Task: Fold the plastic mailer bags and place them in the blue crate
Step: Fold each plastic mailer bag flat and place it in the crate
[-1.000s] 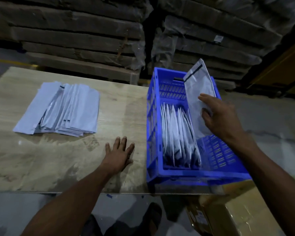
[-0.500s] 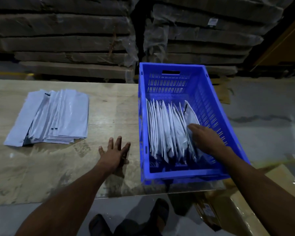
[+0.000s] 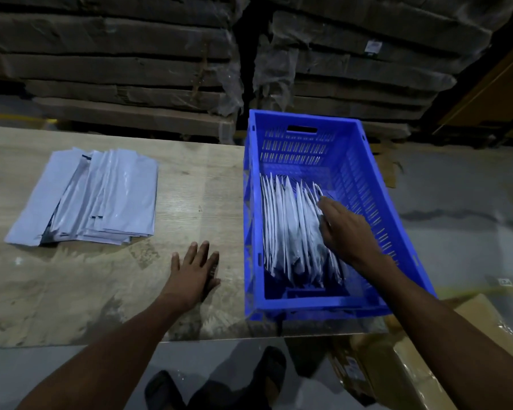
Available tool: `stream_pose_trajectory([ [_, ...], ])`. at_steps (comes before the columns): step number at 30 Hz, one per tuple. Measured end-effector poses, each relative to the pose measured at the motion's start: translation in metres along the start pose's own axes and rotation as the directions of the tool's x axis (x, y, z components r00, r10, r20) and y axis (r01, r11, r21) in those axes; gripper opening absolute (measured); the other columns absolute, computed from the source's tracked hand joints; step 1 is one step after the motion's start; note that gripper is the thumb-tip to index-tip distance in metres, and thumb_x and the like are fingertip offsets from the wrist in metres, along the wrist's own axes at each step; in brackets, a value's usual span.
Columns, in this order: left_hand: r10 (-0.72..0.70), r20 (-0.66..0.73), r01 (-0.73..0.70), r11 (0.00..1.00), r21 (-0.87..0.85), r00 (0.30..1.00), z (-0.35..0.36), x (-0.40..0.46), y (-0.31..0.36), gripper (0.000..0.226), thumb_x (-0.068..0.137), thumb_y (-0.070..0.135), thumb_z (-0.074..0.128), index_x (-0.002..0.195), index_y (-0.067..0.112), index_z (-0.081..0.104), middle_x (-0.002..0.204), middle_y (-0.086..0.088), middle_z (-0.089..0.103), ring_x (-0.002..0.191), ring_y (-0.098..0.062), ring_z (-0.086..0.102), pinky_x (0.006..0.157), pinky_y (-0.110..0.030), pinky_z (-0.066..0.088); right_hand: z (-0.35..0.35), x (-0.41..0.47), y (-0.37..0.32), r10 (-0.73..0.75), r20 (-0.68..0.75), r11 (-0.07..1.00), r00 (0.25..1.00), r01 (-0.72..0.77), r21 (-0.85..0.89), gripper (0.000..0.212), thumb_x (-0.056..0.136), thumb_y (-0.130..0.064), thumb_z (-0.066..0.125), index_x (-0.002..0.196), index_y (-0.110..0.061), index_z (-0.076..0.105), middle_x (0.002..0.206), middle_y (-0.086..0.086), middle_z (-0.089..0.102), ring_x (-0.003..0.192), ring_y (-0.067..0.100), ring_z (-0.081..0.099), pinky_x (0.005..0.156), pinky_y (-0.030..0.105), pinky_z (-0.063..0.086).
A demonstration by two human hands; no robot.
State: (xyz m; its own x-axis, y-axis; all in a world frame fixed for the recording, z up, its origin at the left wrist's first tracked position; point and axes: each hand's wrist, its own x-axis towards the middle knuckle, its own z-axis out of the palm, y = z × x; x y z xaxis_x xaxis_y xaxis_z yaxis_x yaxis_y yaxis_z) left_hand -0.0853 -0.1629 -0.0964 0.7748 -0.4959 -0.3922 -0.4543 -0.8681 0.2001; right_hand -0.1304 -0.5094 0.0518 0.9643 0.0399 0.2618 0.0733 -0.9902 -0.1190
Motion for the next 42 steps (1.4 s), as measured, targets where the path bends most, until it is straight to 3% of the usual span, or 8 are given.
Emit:
stream_pose_trajectory([
  [4,0.028,-0.193,-0.04,0.997,-0.059,0.981,0.018,-0.025,-0.035,0.056,0.101,0.044,0.044,0.141,0.008,0.059,0.16,-0.02,0.041,0.145,-0.042,0.043,0.113,-0.055,0.04,-0.007,0.046,-0.058,-0.145,-0.186,0.988,0.972,0.151,0.022,0.034,0.091,-0.014,0.057,0.121,-0.003,0.067,0.128,0.016,0.067,0.103,0.034,0.071,0.068,0.044,0.059],
  [9,-0.121,-0.278,0.104,0.992,-0.074,0.953,0.03,-0.066,-0.094,0.06,0.096,0.043,0.038,0.131,0.005,0.067,0.15,-0.024,0.051,0.13,-0.043,0.056,0.1,-0.057,0.05,0.012,0.106,-0.155,-0.289,-0.158,0.939,0.944,0.311,0.147,0.037,0.093,-0.022,0.052,0.122,-0.005,0.066,0.122,0.014,0.069,0.098,0.036,0.07,0.075,0.045,0.058],
  [16,-0.338,-0.354,0.31,0.941,-0.136,0.872,0.041,-0.097,-0.169,0.069,0.097,0.052,0.037,0.145,0.006,0.053,0.163,-0.027,0.03,0.146,-0.045,0.035,0.113,-0.063,0.029,0.111,0.126,-0.27,-0.453,0.245,0.888,0.857,0.41,0.207,0.033,0.098,-0.022,0.052,0.126,-0.007,0.059,0.134,0.015,0.059,0.117,0.039,0.057,0.089,0.047,0.05],
  [20,-0.361,-0.389,0.341,0.932,-0.12,0.848,0.045,-0.098,-0.172,0.071,0.096,0.054,0.04,0.153,0.012,0.045,0.169,-0.022,0.021,0.152,-0.04,0.026,0.12,-0.061,0.022,0.177,0.12,-0.299,-0.545,0.261,0.838,0.797,0.51,0.194,0.034,0.086,-0.014,0.06,0.115,0.002,0.063,0.134,0.028,0.057,0.118,0.046,0.058,0.086,0.051,0.052],
  [27,-0.356,-0.44,0.335,0.934,-0.128,0.825,0.046,-0.098,-0.173,0.072,0.097,0.055,0.042,0.156,0.013,0.042,0.17,-0.02,0.017,0.156,-0.038,0.019,0.122,-0.061,0.018,0.236,0.147,-0.32,-0.467,0.309,0.883,0.828,0.422,0.204,0.053,0.086,-0.021,0.074,0.126,0.009,0.057,0.141,0.033,0.049,0.129,0.05,0.049,0.101,0.058,0.047],
  [34,-0.354,-0.45,0.337,0.934,-0.12,0.82,0.048,-0.098,-0.173,0.073,0.097,0.056,0.043,0.157,0.014,0.04,0.17,-0.02,0.017,0.157,-0.036,0.017,0.124,-0.059,0.016,0.238,0.143,-0.315,-0.459,0.022,0.844,0.888,0.427,0.325,0.005,0.08,0.004,0.067,0.085,0.005,0.065,0.115,0.027,0.066,0.103,0.043,0.066,0.073,0.044,0.059],
  [37,-0.359,-0.471,0.343,0.931,-0.124,0.806,0.05,-0.097,-0.173,0.077,0.097,0.057,0.042,0.158,0.01,0.037,0.17,-0.02,0.015,0.157,-0.036,0.017,0.124,-0.059,0.016,0.229,0.137,-0.315,-0.476,-0.028,0.848,0.879,0.467,0.251,0.01,0.089,-0.002,0.058,0.089,0.005,0.064,0.118,0.028,0.065,0.113,0.045,0.061,0.085,0.052,0.055],
  [42,-0.321,-0.578,0.284,0.946,-0.157,0.75,0.054,-0.099,-0.175,0.09,0.099,0.054,0.049,0.163,0.0,0.015,0.169,-0.028,0.005,0.158,-0.041,0.012,0.121,-0.062,0.022,0.205,0.075,-0.326,-0.452,0.174,0.892,0.875,0.444,0.085,0.023,0.079,-0.024,0.058,0.088,-0.003,0.063,0.133,0.023,0.055,0.139,0.045,0.039,0.102,0.062,0.037],
])
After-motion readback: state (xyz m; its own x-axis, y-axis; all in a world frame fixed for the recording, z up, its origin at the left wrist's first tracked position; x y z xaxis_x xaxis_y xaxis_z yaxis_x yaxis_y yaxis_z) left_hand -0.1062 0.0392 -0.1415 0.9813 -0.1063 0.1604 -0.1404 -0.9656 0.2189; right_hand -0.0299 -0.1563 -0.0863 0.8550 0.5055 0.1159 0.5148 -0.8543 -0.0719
